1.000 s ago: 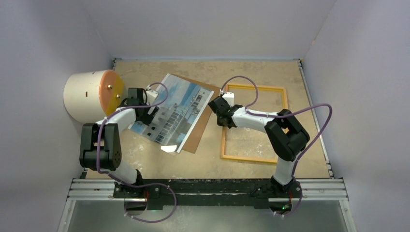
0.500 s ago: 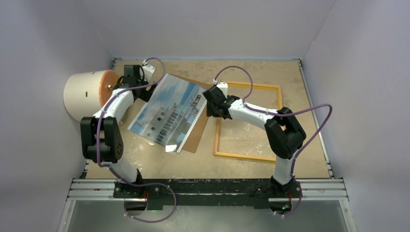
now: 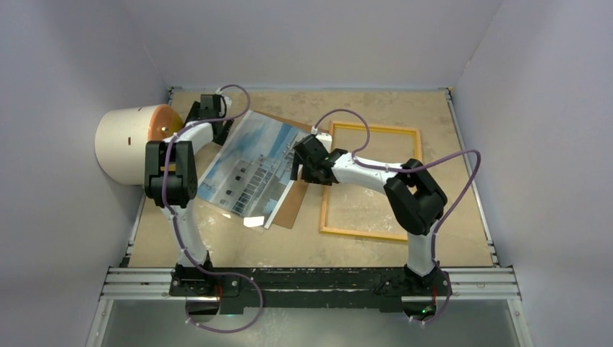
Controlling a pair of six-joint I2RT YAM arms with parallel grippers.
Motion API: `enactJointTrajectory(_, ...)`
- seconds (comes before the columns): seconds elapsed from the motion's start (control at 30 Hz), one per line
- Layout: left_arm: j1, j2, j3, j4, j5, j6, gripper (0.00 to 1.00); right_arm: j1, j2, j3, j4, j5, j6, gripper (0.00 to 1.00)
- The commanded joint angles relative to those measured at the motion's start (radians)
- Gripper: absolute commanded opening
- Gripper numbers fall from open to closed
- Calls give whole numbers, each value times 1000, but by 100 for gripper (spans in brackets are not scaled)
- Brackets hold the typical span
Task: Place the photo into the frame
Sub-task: Pick up the photo frame item at the center of the board.
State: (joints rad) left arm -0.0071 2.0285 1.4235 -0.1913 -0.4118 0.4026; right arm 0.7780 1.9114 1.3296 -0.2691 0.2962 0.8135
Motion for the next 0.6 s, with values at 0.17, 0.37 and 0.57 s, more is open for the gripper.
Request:
enactJointTrajectory(0.17,7,79,61,45,-85,-40,98,-23,84,17,40,-47,102,90)
enactJointTrajectory(0.37,3,62,14,-64,53,-36,98,-57,126,11,116,-150,122,90)
enactJointTrajectory(0.57,2,-20,-120,-87,171,1,98,-71,154,21,180,-232,158,90)
